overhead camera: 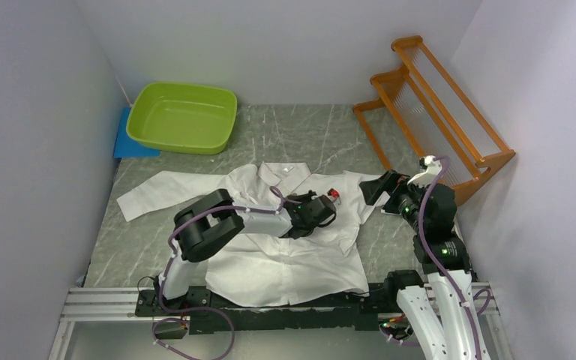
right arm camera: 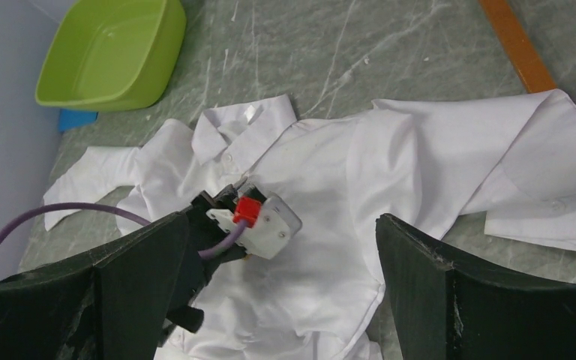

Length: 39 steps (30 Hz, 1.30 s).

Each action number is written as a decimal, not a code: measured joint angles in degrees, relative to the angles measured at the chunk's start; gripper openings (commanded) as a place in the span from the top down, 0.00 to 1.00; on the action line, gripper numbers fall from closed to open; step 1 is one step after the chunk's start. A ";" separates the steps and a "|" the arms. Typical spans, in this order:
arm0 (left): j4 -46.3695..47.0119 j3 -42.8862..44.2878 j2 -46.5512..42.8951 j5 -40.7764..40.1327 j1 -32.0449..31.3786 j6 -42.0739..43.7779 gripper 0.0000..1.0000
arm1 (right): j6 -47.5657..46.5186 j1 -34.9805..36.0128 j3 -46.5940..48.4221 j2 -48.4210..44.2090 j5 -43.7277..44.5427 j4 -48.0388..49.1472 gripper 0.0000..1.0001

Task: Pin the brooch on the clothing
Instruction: Pin the brooch to the clothes.

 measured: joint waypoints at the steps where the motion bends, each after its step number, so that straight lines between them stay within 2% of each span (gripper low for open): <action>1: -0.07 0.98 0.87 -0.83 -0.48 0.96 0.97 | 0.00 0.00 0.00 0.02 0.09 -0.02 0.00; 7: 0.15 5.29 6.64 -5.97 -3.74 5.29 0.98 | -0.15 0.00 0.00 0.07 0.24 -0.09 0.00; 18: -7.39 12.50 14.19 -13.46 -6.64 4.24 0.97 | -0.46 0.00 0.00 0.07 0.26 -0.48 0.00; 22: -10.56 16.39 16.09 -13.84 -8.59 3.45 0.97 | -0.46 0.00 0.00 0.09 0.26 -0.48 0.00; 27: -14.36 20.70 16.35 -10.01 -10.62 -0.98 0.97 | -0.48 0.00 0.00 0.09 0.28 -0.52 0.00; 32: -15.54 19.41 12.48 -4.74 -10.54 -6.36 0.97 | -0.46 0.00 0.00 0.09 0.28 -0.52 0.00; 38: -13.27 12.55 0.61 6.03 -8.09 -16.09 0.97 | -0.42 0.00 0.00 0.17 0.28 -0.52 0.00; 39: -9.68 7.45 -6.36 12.33 -5.46 -21.33 0.97 | -0.37 0.00 0.00 0.39 0.31 -0.52 0.00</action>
